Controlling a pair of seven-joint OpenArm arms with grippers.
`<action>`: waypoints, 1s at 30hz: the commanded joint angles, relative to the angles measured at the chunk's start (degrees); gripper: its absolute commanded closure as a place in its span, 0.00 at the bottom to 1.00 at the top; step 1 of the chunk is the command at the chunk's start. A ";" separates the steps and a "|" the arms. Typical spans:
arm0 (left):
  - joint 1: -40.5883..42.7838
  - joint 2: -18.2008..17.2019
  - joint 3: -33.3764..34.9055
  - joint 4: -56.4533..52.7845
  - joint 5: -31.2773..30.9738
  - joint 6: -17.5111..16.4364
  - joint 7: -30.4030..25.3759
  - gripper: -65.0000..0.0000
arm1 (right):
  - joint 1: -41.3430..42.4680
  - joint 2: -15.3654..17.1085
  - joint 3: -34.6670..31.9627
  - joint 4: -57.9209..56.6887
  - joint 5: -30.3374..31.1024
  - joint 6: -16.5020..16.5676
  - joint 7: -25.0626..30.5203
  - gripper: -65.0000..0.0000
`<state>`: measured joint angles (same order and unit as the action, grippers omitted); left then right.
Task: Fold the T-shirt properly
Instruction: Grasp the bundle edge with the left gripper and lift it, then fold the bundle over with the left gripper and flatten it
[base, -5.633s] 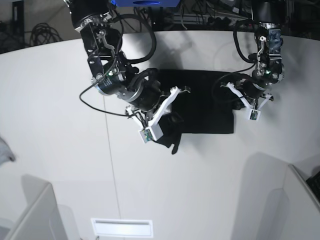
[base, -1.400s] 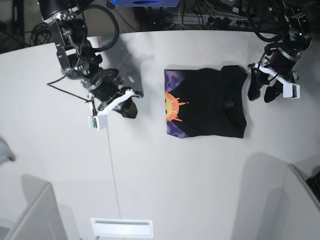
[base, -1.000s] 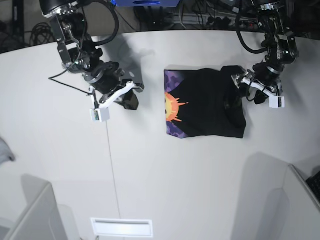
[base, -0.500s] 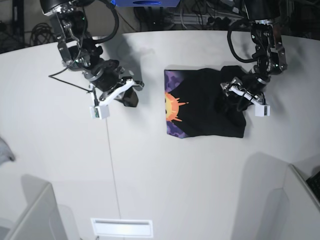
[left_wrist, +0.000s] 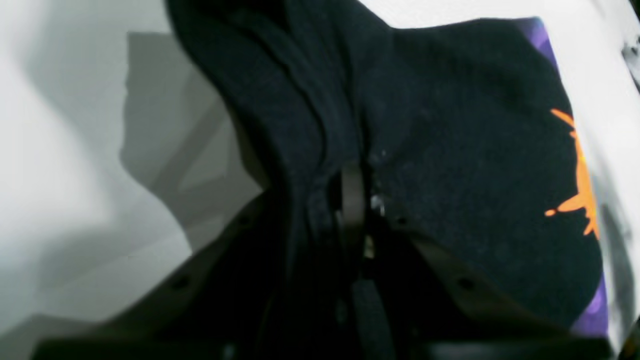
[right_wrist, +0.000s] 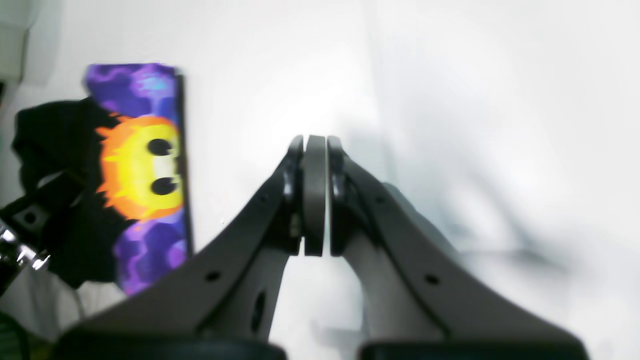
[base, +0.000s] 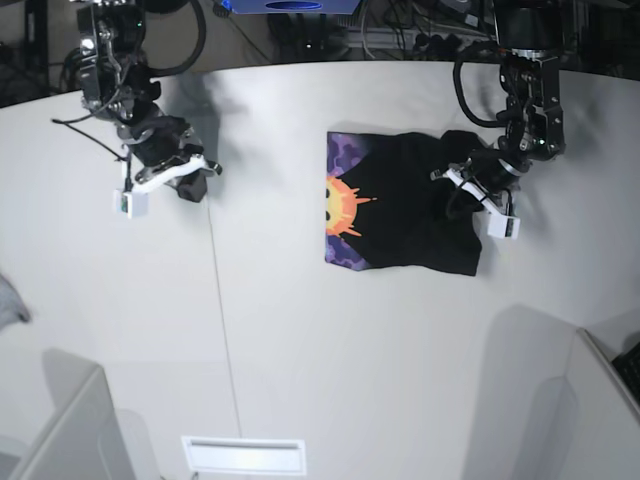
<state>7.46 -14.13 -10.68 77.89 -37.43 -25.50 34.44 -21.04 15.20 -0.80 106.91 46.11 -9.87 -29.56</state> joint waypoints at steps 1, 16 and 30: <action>0.32 -0.33 0.35 -0.13 4.51 1.01 3.85 1.00 | -0.19 0.49 1.37 1.17 0.27 0.68 1.12 1.00; -11.55 -3.76 20.13 -0.04 25.78 0.66 10.71 1.00 | -8.63 0.05 14.73 1.17 0.27 0.77 1.12 1.00; -24.04 -4.64 50.81 -0.74 36.95 0.57 10.36 1.00 | -13.82 -1.36 21.24 1.00 0.18 0.77 1.12 1.00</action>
<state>-17.74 -19.07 38.92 78.41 2.15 -21.74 41.93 -34.54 13.45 19.90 106.91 46.09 -9.50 -29.61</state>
